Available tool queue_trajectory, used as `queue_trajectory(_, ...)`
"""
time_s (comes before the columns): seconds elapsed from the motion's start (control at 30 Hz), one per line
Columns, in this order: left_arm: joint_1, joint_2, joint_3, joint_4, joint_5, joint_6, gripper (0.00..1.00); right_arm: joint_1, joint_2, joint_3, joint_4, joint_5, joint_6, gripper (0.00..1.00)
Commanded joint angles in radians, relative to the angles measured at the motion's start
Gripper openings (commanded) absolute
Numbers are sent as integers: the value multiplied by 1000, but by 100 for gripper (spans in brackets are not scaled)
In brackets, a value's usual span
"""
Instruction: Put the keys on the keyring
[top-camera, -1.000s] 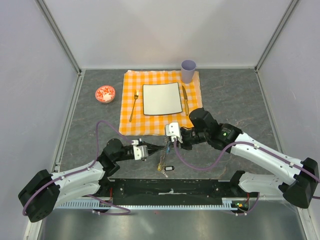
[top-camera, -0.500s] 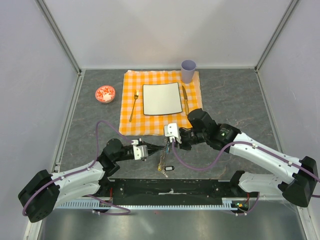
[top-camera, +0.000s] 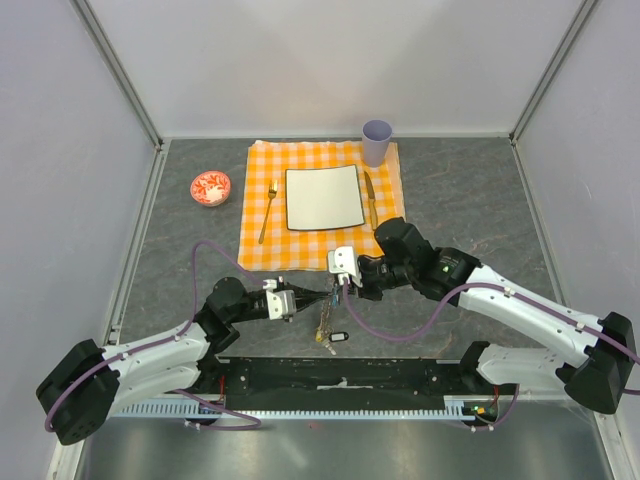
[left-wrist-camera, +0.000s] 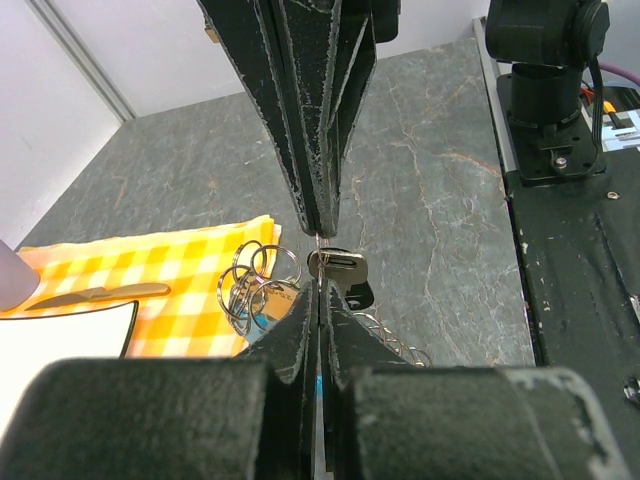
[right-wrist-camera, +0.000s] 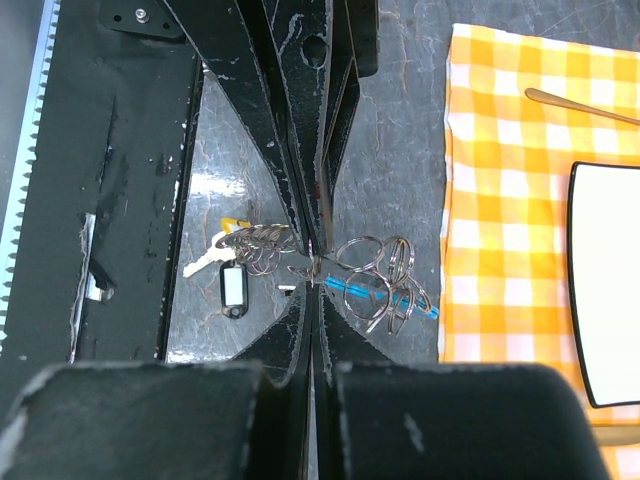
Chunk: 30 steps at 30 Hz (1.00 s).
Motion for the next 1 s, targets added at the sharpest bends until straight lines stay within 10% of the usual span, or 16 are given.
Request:
queue_trajectory(0.0, -2, -6, 39, 45, 6, -23, 2, 10, 5, 18, 40, -13, -7, 0)
queue_trajectory(0.97, -2, -9, 45, 26, -16, -44, 2, 33, -27, 13, 26, 85, -12, 0)
